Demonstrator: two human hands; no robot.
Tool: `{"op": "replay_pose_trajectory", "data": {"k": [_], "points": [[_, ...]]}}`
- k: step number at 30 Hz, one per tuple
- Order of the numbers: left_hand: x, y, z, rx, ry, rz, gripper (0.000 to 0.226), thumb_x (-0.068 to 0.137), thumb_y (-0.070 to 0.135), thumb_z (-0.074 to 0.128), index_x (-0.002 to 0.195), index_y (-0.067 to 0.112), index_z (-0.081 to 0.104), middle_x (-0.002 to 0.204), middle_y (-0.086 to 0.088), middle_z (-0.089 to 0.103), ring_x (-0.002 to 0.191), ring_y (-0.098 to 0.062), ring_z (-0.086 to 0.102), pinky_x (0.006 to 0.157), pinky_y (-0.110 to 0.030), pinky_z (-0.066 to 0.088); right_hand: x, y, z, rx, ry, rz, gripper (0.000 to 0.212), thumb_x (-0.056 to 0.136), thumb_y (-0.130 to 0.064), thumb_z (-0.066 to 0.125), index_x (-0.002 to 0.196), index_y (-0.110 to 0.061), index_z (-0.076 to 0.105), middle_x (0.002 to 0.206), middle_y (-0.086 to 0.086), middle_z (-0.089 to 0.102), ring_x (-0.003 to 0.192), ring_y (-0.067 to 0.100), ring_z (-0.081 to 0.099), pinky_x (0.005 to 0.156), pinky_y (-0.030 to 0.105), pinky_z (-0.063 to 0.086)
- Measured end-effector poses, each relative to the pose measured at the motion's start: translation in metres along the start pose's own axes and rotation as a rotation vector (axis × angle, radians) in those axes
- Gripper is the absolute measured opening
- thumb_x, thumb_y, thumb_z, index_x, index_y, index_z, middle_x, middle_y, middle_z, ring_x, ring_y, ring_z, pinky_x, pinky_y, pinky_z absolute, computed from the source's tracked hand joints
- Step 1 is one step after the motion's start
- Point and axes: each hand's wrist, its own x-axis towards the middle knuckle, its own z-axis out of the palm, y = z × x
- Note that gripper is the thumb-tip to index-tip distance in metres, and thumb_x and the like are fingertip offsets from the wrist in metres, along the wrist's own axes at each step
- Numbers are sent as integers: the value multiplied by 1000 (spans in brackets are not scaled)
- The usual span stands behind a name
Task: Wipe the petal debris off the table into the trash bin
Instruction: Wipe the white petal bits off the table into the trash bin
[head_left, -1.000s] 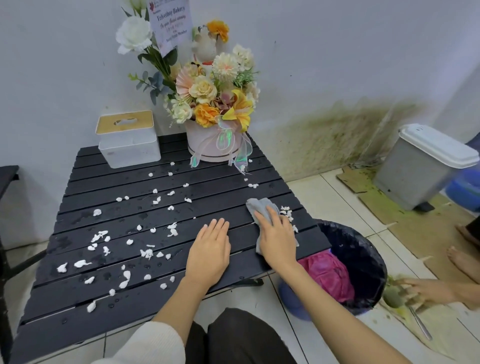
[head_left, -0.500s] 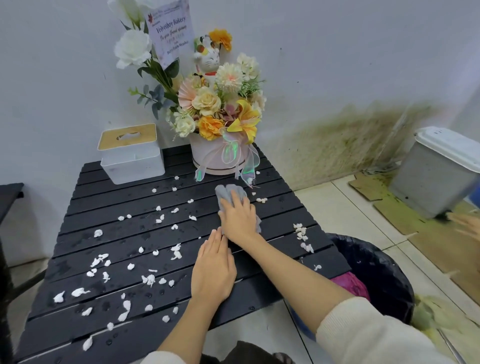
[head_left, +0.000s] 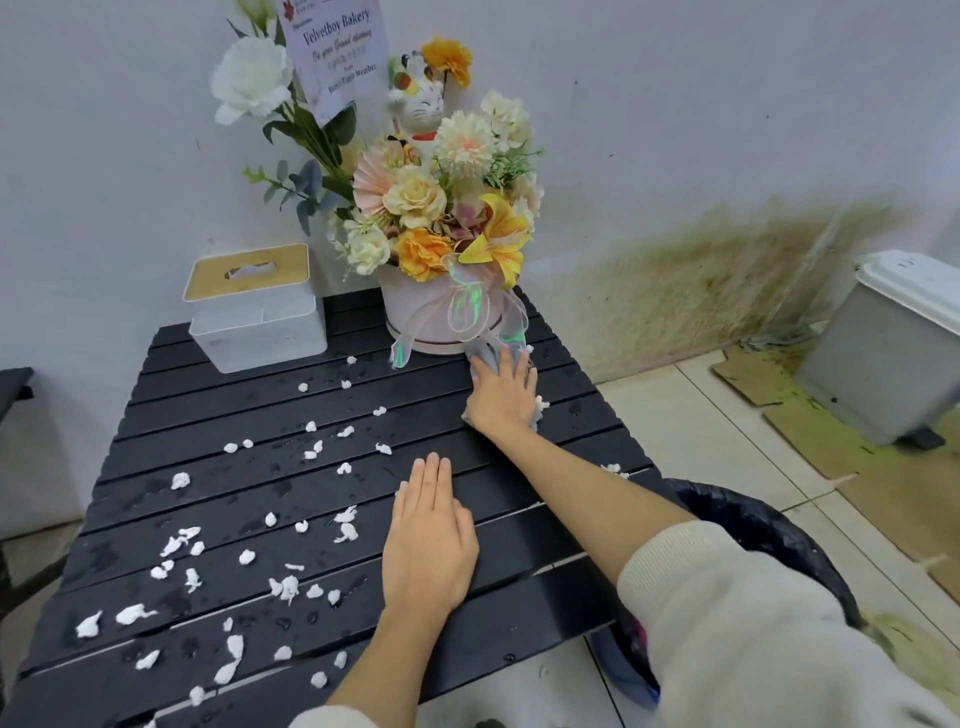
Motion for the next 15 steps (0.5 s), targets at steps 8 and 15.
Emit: {"op": "replay_pose_trajectory", "data": {"k": [8,15], "points": [[2,1,-1,24,-34,-9,80,76,37,-11,148,13,14,157,0,11,144,-13,3,117,-30,0,-42,14,-15,-110,-27,182,67,94,-16,44,149,-13,6,153,29,-2,141,45,-5,115,52,-2],[4,4,-2,16,-29,-21,81,76,38,-9,148,13,18,156,-1,16,144,-15,6,117,-32,1,-96,36,-62,228,-6,87,55,80,9,40,128,-14,53,133,20,49,124,39,42,99,40,37]]}}
